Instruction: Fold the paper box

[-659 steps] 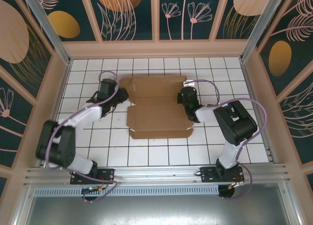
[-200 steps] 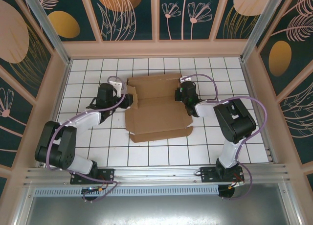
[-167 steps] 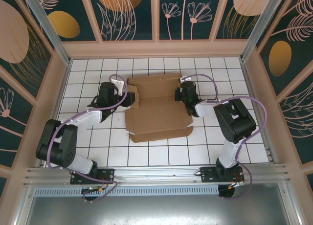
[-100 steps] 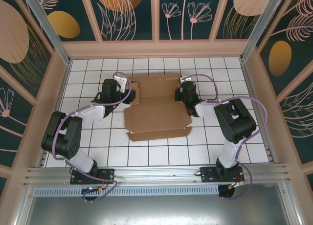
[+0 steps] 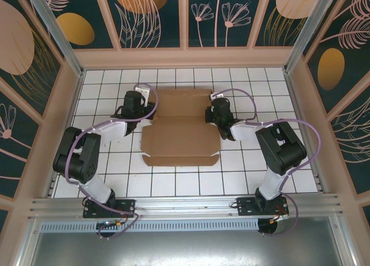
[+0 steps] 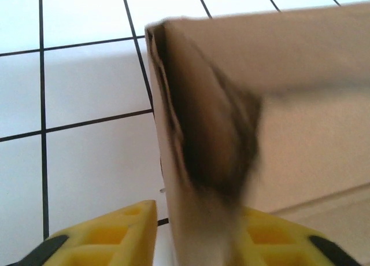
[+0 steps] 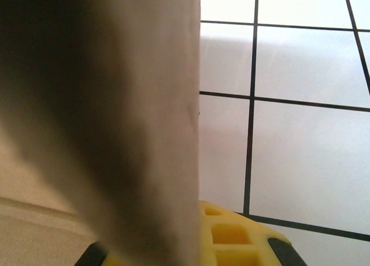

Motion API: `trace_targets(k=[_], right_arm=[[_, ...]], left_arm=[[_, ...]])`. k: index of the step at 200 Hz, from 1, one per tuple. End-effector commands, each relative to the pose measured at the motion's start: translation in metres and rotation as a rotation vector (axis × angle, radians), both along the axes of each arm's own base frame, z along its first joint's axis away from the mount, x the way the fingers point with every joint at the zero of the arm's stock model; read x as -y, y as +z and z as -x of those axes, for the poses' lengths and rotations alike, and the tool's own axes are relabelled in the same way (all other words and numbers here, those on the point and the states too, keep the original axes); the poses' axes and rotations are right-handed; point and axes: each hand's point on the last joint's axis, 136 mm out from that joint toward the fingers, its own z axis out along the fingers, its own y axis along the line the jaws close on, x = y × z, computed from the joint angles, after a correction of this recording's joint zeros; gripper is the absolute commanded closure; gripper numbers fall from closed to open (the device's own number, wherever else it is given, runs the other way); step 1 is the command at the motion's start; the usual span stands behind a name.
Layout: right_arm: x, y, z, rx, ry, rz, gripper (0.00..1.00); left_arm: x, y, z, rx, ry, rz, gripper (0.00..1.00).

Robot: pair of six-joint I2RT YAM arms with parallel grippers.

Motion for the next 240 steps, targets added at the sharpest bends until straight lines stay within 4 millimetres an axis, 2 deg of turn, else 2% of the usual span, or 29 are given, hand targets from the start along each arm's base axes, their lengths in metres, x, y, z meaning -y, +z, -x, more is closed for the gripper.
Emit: trace_targets(k=[1,16,17,22,34,54,77,99,144,167,187,205,221,224,240], right_arm=[[-0.008,0.010,0.004,0.002,0.031,0.000,1.00],[-0.009,0.012,0.004,0.003,0.034,-0.002,1.00],[-0.009,0.012,0.004,0.003,0.033,-0.002,1.00],[-0.009,0.012,0.004,0.003,0.033,-0.002,1.00],[-0.008,0.012,0.004,0.003,0.031,0.002,1.00],[-0.005,0.012,0.002,0.003,0.014,0.005,1.00],[-0.004,0.012,0.000,-0.002,-0.002,0.006,1.00],[0.007,0.013,-0.004,0.002,-0.093,0.014,1.00],[0.017,0.033,-0.002,0.067,-0.366,0.088,1.00],[0.015,0.032,0.003,0.094,-0.426,0.131,1.00],[0.012,0.033,0.004,0.099,-0.440,0.125,1.00],[0.011,0.033,0.004,0.106,-0.433,0.123,1.00],[0.014,0.033,0.003,0.106,-0.416,0.130,1.00],[0.014,0.033,0.002,0.105,-0.410,0.129,1.00],[0.018,0.033,0.001,0.100,-0.397,0.122,1.00]], left_arm=[[0.000,-0.004,-0.017,0.005,0.011,-0.036,0.65],[0.001,-0.012,-0.018,-0.010,0.004,-0.045,0.67],[0.002,-0.008,-0.022,0.001,0.006,-0.042,0.67],[0.003,-0.004,-0.027,0.006,0.010,-0.043,0.70],[0.003,-0.010,-0.029,-0.021,0.015,-0.053,0.78],[0.003,-0.017,-0.026,-0.051,0.016,-0.046,0.86],[0.000,-0.015,-0.021,-0.040,0.033,-0.039,0.90],[-0.009,-0.013,-0.021,-0.034,0.083,-0.057,1.00],[-0.032,-0.011,-0.022,-0.001,0.282,-0.120,1.00],[-0.043,-0.013,-0.022,-0.002,0.376,-0.105,1.00],[-0.042,-0.019,-0.022,-0.019,0.395,-0.093,0.98],[-0.035,-0.019,-0.021,-0.028,0.368,-0.053,0.89],[-0.024,-0.008,-0.021,-0.015,0.312,-0.015,0.80],[-0.024,-0.014,-0.015,-0.029,0.304,-0.018,0.78],[-0.016,-0.011,-0.008,-0.029,0.241,0.006,0.67]])
